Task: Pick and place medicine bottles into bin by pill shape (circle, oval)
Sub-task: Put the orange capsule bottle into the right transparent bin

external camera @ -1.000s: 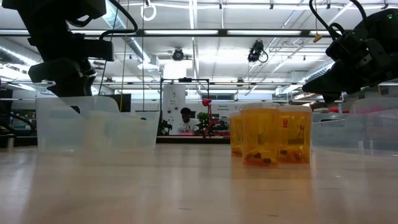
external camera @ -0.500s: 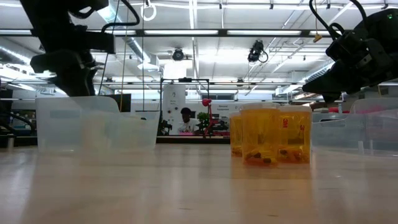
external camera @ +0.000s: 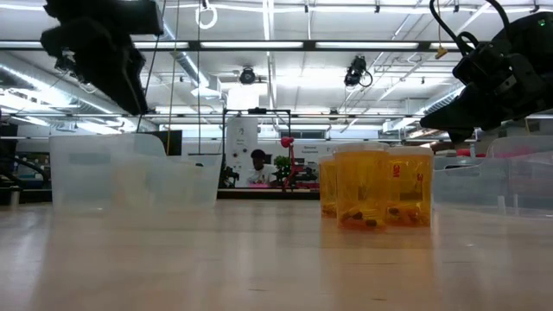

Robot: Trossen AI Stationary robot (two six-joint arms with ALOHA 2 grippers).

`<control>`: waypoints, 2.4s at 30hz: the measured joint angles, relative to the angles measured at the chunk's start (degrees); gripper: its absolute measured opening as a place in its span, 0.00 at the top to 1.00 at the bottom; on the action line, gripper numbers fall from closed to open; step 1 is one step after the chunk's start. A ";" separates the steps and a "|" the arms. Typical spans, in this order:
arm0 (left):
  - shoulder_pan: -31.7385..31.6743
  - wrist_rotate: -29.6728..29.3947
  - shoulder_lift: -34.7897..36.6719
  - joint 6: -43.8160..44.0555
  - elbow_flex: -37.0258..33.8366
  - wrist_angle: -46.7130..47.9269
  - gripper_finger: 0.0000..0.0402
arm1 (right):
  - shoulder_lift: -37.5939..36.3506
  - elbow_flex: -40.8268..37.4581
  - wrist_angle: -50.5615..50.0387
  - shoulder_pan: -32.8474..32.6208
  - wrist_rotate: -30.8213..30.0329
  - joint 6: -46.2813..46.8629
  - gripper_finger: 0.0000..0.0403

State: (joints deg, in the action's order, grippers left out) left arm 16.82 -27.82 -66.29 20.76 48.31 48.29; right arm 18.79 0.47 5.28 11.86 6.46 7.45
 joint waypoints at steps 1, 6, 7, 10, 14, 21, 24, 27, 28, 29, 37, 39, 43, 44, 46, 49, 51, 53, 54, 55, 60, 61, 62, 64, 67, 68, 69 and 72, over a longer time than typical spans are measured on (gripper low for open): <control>0.00 0.01 1.45 -0.01 0.00 0.06 0.54 | -0.02 0.00 -0.02 0.00 -0.01 0.01 0.98; 0.12 -0.01 7.90 -0.01 0.00 -0.58 0.58 | -0.02 0.00 -0.04 0.00 -0.02 0.01 0.98; 0.36 -0.01 8.93 -0.01 0.00 -0.80 0.58 | 0.00 0.00 -0.02 0.00 0.00 0.00 0.98; 1.42 -0.03 10.92 -0.47 0.00 -1.58 0.59 | 0.00 0.01 -0.04 0.00 0.00 0.00 0.98; 3.03 -0.04 11.32 -2.40 0.00 -3.07 0.62 | 0.00 0.00 -0.04 0.00 0.00 -0.01 0.98; 5.85 -0.25 11.31 -8.02 0.00 -4.26 0.66 | 0.00 0.01 -0.04 0.00 0.00 -0.01 0.98; 6.93 -0.28 11.36 -11.14 -1.52 -8.23 0.68 | 0.00 0.00 -0.04 0.00 0.00 0.01 0.98; 7.63 0.49 11.76 -14.17 -4.88 -12.84 0.70 | -0.02 0.00 -0.04 0.00 0.00 0.01 0.98; 7.85 0.86 11.77 -14.99 -5.77 -14.36 0.70 | 0.00 0.01 -0.02 0.00 0.00 0.00 0.98; 8.00 1.09 11.83 -15.39 -6.43 -15.21 0.71 | -0.01 0.00 0.01 0.00 0.00 0.00 0.98; 10.07 2.09 17.78 -15.49 -11.58 -18.16 0.74 | -0.01 0.02 0.74 0.00 -0.01 0.03 0.98; 10.18 2.07 20.13 -15.47 -13.13 -18.66 0.74 | -0.02 0.02 1.11 -0.05 0.01 2.67 0.98; 10.43 2.04 24.86 -15.51 -15.69 -20.09 0.74 | -0.04 0.04 5.59 -0.11 -0.66 8.88 0.98; 10.43 2.09 25.93 -15.51 -16.28 -20.68 0.74 | -0.01 0.03 7.24 -0.11 -0.70 8.93 0.98; 10.45 2.07 28.52 -16.04 -17.32 -20.95 0.74 | -0.02 0.03 10.34 -0.13 -0.45 9.08 0.98; 10.45 2.02 32.30 -16.99 -19.16 -21.74 0.74 | -0.02 0.04 14.19 -0.15 0.52 10.62 0.98; 10.43 2.00 34.70 -17.02 -20.17 -22.53 0.74 | -0.02 0.04 15.77 -0.15 0.80 11.63 0.98; 10.43 2.00 37.12 -17.01 -21.21 -23.45 0.74 | -0.02 0.04 17.11 -0.15 0.84 13.69 0.98; 10.43 2.00 38.16 -16.97 -21.77 -24.82 0.74 | -0.02 0.04 17.52 -0.15 0.84 14.37 0.98; 10.43 1.98 39.24 -16.75 -22.33 -26.54 0.74 | -0.02 0.04 17.74 -0.15 0.84 14.72 0.98; 10.43 1.98 43.51 -17.55 -25.68 -33.34 0.75 | -0.01 0.04 18.05 -0.15 -0.38 13.86 0.98; 10.40 1.98 44.22 -17.92 -26.51 -33.86 0.76 | -0.02 0.04 18.07 -0.15 -0.48 13.91 0.98; 10.38 2.00 44.81 -18.08 -27.42 -34.87 0.76 | -0.02 0.04 18.07 -0.15 -0.48 14.06 0.98; 10.36 2.00 46.00 -18.14 -29.28 -37.08 0.77 | -0.02 0.04 18.05 -0.15 -0.48 14.94 0.98; 10.36 2.15 47.59 -18.03 -32.19 -39.87 0.78 | -0.02 0.04 18.03 -0.15 -0.48 18.50 0.98; 10.36 2.17 48.02 -17.87 -32.99 -40.50 0.79 | -0.02 0.04 18.00 -0.15 -0.48 19.72 0.98; 10.36 2.15 48.47 -17.71 -33.72 -41.04 0.79 | -0.02 0.04 17.85 -0.15 -0.48 20.41 0.98; 10.36 2.15 50.10 -17.58 -35.19 -41.86 0.81 | 0.37 0.04 17.87 -0.15 -0.46 20.61 0.98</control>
State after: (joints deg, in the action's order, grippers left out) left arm 27.18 -25.67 -16.19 3.18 13.13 6.43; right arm 19.16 0.51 23.15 11.70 6.00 28.06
